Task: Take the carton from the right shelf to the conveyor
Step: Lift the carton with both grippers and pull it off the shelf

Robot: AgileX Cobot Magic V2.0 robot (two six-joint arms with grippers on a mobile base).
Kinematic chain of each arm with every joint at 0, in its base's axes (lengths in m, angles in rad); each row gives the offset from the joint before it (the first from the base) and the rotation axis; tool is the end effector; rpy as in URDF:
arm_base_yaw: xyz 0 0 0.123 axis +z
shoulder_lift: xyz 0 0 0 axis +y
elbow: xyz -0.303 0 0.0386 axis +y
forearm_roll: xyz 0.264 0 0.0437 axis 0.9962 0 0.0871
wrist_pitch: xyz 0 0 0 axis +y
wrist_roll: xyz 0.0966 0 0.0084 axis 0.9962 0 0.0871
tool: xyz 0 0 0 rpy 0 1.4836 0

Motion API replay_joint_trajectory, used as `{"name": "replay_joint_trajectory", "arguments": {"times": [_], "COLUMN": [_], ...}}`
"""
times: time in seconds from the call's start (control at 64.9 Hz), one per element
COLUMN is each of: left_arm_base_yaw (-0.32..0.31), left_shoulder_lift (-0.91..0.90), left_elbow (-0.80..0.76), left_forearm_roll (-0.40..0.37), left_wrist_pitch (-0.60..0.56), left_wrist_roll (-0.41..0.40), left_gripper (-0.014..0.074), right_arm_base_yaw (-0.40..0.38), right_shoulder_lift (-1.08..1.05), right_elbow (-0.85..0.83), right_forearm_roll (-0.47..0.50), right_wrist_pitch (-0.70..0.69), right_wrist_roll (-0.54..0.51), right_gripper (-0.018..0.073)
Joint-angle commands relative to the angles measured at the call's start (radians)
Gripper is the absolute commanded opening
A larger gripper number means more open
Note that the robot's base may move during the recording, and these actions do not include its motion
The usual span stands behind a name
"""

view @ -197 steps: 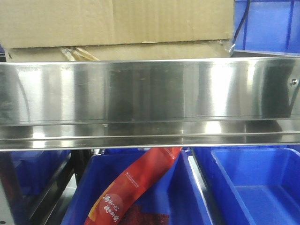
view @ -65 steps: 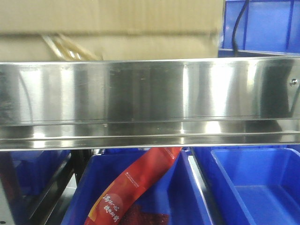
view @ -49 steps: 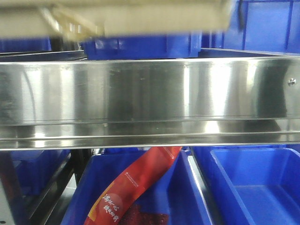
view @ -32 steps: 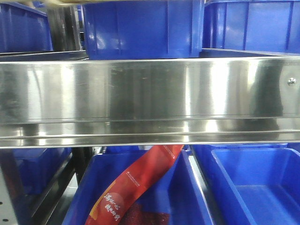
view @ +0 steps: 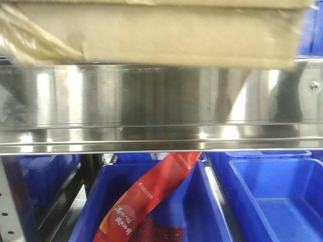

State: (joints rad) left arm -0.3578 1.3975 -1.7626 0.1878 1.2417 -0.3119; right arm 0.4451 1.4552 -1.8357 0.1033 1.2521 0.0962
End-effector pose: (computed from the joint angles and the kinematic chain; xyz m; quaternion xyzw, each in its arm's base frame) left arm 0.2723 -0.0835 0.4958 0.0154 0.9205 -0.0362 0.3889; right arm 0.2673 0.1380 0.4990 -0.1639 0.9078 0.1519 0.3549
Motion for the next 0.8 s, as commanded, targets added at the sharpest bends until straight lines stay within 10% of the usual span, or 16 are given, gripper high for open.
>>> {"name": "replay_joint_trajectory", "arguments": {"times": [0.0, 0.786], "left_arm_base_yaw": [-0.025, -0.039], "left_shoulder_lift": [-0.027, -0.027], "left_elbow": [0.012, 0.012], "left_forearm_roll": [-0.021, 0.001], "left_wrist_pitch": [-0.021, -0.021], "left_wrist_roll": [0.015, 0.013], "left_gripper": [-0.0017, -0.0017], "right_arm_base_yaw": [-0.003, -0.003], "right_shoulder_lift": [-0.012, -0.012], "right_elbow": [0.001, 0.001], "right_forearm_roll": [-0.042, -0.033], "right_wrist_pitch": [-0.08, -0.13], "right_wrist_roll": [-0.027, -0.027], "right_gripper": [-0.0068, -0.0068]}}
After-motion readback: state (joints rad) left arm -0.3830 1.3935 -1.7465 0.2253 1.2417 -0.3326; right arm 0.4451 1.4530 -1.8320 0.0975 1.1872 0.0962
